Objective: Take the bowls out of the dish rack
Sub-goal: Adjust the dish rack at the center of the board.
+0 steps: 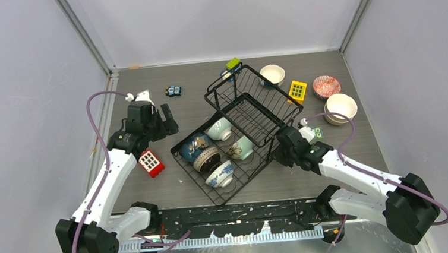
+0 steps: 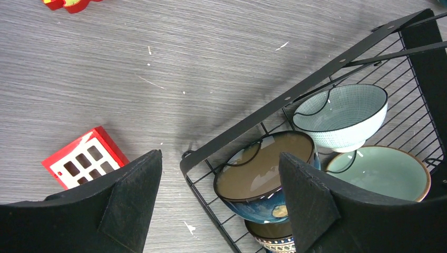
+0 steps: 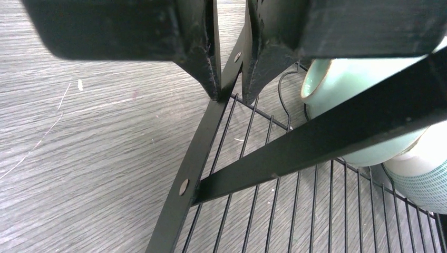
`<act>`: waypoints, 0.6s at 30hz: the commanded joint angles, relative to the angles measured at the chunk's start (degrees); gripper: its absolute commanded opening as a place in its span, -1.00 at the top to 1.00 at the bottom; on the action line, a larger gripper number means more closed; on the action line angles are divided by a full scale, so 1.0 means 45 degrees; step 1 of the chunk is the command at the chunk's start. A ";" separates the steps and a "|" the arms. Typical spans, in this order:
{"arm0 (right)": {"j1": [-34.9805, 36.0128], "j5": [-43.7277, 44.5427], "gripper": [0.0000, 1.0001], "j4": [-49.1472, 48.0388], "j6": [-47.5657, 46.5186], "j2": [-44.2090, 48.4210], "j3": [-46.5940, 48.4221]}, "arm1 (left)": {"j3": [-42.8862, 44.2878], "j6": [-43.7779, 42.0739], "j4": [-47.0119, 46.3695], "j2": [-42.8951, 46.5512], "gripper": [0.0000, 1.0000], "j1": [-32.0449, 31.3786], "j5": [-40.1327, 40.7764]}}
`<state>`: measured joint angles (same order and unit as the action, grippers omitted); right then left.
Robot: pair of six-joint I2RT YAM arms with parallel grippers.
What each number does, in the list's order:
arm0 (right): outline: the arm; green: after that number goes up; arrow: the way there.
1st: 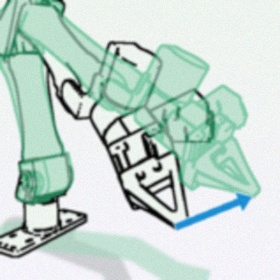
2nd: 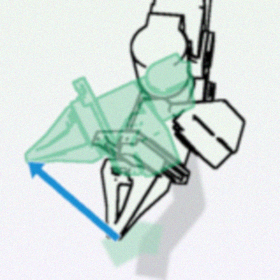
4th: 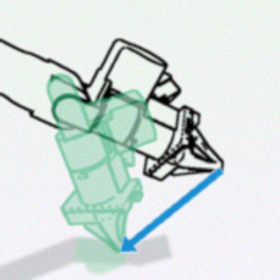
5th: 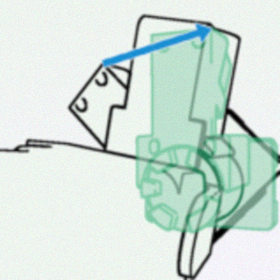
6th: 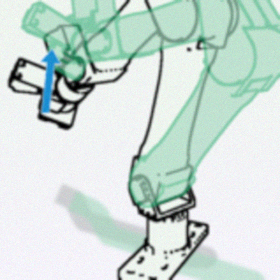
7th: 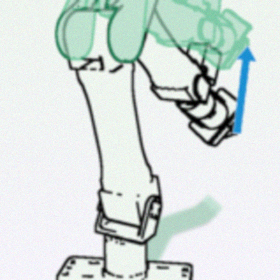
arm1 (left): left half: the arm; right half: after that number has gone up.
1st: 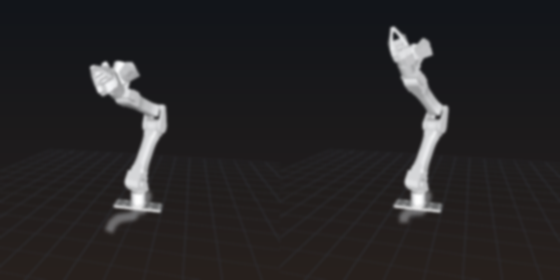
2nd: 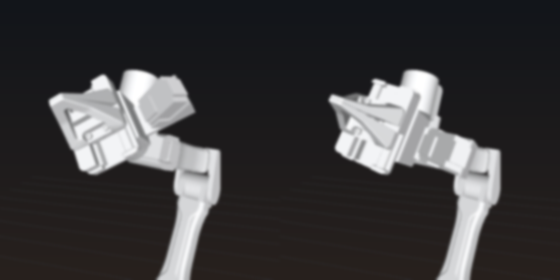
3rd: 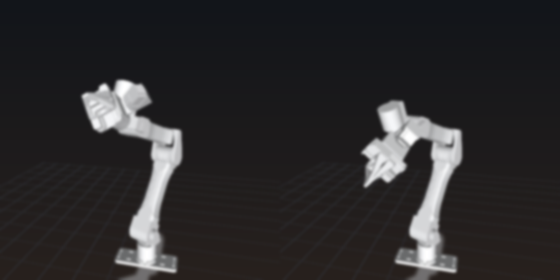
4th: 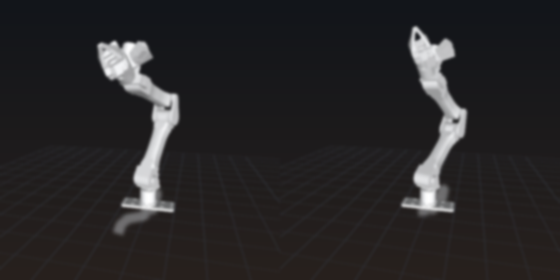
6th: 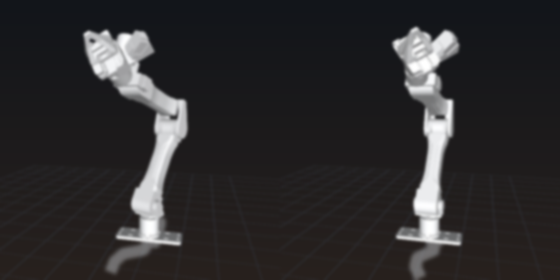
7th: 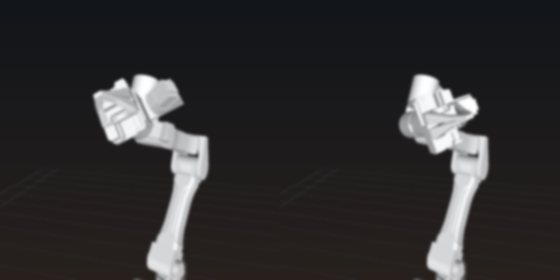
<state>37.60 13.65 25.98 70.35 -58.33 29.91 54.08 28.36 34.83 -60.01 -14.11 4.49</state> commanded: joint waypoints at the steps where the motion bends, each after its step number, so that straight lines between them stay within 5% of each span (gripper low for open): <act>1: 0.0003 0.0205 0.90 -0.0566 -0.0524 -0.0148 0.1096 | -0.0045 0.0144 0.0001 0.0306 -0.65 0.0086 0.0057; 18: -0.0043 0.0141 0.98 -0.0391 -0.1113 -0.0871 0.2359 | -0.0104 0.0026 0.0113 0.0456 -0.65 0.0088 0.0154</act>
<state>37.26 14.41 29.02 67.57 -62.54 35.20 54.06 28.34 35.51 -59.00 -14.11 4.49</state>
